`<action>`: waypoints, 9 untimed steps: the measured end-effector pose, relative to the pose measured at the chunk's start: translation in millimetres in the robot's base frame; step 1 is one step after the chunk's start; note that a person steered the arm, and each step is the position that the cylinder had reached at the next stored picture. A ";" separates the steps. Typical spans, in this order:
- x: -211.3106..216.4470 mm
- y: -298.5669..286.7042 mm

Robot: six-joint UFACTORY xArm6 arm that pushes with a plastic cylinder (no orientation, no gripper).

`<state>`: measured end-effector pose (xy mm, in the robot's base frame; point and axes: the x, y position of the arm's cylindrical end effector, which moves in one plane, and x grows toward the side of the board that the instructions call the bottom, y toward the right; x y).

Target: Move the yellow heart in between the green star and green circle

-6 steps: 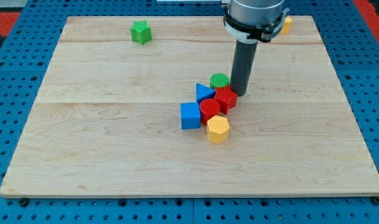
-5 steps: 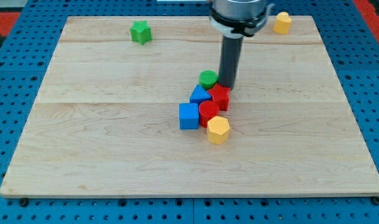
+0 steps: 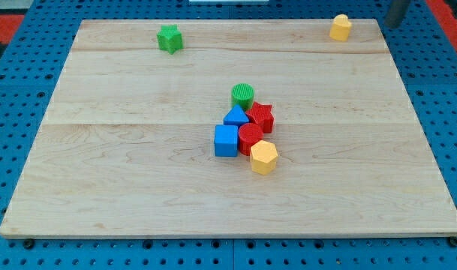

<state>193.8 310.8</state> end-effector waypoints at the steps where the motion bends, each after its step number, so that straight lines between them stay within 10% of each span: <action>1: 22.8 -40.7; 6: 11.9 -169.5; 9: 88.0 -230.0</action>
<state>281.8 80.7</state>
